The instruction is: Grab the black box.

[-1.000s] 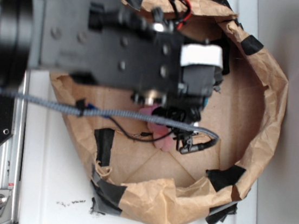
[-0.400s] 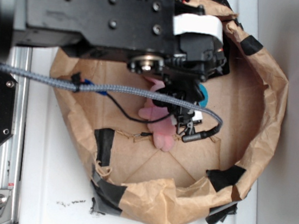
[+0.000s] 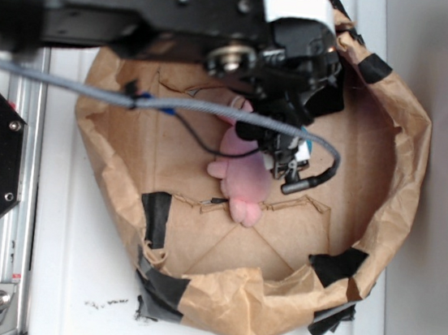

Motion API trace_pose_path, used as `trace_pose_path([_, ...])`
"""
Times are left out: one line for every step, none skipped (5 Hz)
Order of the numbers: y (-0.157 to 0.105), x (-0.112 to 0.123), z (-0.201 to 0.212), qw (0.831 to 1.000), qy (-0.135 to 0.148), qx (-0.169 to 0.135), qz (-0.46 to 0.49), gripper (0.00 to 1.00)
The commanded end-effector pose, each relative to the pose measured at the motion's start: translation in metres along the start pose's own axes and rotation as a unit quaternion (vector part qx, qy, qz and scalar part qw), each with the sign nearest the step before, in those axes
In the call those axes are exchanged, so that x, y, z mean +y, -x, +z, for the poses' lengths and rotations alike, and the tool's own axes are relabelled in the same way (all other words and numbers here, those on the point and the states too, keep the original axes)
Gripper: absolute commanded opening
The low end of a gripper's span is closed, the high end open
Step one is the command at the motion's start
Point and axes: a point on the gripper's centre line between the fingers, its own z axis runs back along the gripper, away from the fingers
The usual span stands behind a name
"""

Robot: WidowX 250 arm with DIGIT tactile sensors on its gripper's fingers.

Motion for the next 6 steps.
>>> trace_pose_path([-0.032,0.016,-0.019,0.998,0.004,-0.050,0.031,1.00])
trace_pose_path([-0.037,0.005,-0.011,0.997,-0.031,-0.061,0.034,1.00])
trace_pose_path([-0.040,0.017,-0.007,0.995,-0.049,-0.077,0.034,1.00])
trace_pose_path([-0.040,0.026,-0.011,0.996,-0.058,-0.069,0.019,1.00])
trace_pose_path([-0.036,0.031,-0.014,0.996,-0.069,-0.062,0.018,1.00])
trace_pose_path([-0.031,0.040,-0.015,0.996,-0.060,-0.057,0.028,1.00])
